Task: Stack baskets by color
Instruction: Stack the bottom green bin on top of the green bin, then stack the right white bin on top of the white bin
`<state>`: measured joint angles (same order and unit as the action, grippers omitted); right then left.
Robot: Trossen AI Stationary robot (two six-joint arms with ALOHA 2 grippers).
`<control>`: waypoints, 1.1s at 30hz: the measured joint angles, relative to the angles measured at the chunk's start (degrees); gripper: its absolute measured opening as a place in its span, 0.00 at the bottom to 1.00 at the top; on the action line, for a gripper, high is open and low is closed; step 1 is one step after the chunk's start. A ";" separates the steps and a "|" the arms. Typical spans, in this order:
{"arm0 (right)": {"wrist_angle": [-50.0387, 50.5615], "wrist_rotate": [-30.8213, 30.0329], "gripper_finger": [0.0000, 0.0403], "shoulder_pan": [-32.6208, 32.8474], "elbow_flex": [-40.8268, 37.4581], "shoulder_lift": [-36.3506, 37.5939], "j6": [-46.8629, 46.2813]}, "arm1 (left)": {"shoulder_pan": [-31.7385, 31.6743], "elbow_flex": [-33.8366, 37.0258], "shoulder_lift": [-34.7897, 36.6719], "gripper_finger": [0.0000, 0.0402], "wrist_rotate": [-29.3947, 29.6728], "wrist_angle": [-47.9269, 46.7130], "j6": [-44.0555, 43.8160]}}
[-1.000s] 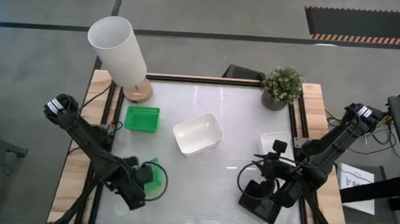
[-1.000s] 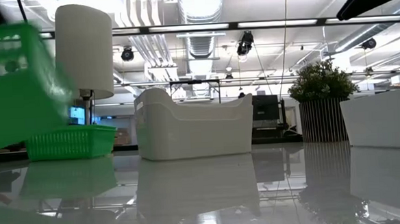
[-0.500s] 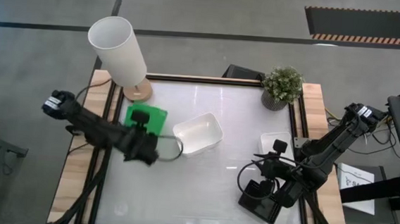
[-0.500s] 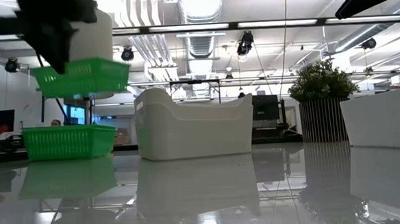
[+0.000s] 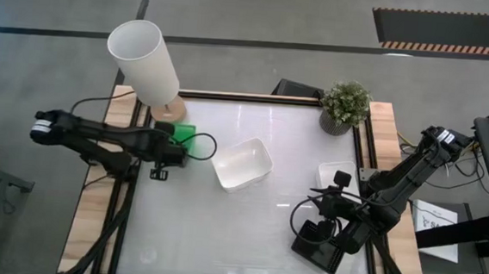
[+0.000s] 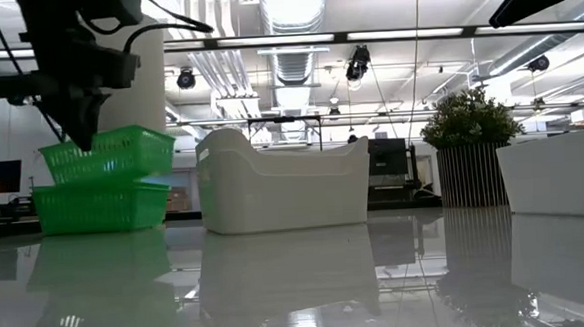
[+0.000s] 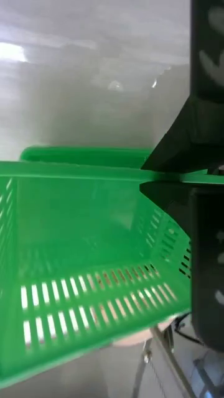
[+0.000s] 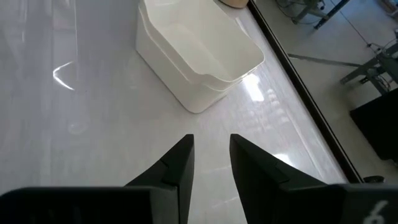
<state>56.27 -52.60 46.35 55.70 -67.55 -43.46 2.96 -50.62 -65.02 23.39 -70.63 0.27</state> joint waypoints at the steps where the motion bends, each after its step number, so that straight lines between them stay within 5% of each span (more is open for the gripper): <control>1: 0.02 -0.04 0.24 0.00 0.00 0.00 0.00 | 0.02 0.56 0.60 0.00 -0.39 -0.09 -0.07; 9: 0.02 -0.67 0.24 0.00 0.00 0.00 0.00 | 0.02 2.11 0.95 0.02 -0.51 -0.18 -2.65; 21: 0.00 -1.53 0.24 0.00 0.00 0.00 0.00 | 0.04 1.36 -3.57 0.20 1.65 -0.26 -3.44; 25: -0.34 -2.23 0.24 0.00 -0.78 0.00 0.01 | 0.12 -2.31 -4.47 0.22 -3.49 0.35 -10.85; 29: -1.30 -5.18 0.24 0.00 -3.36 0.00 1.31 | 2.12 -4.91 -3.82 0.22 -6.53 9.21 -22.61; 33: -3.13 -9.30 0.24 0.00 -6.32 0.00 2.21 | 8.07 -3.17 -3.17 0.22 -3.76 30.33 -22.56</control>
<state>53.14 -61.90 46.35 49.38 -67.55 -41.25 11.03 -53.79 -68.19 19.63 -40.30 -22.29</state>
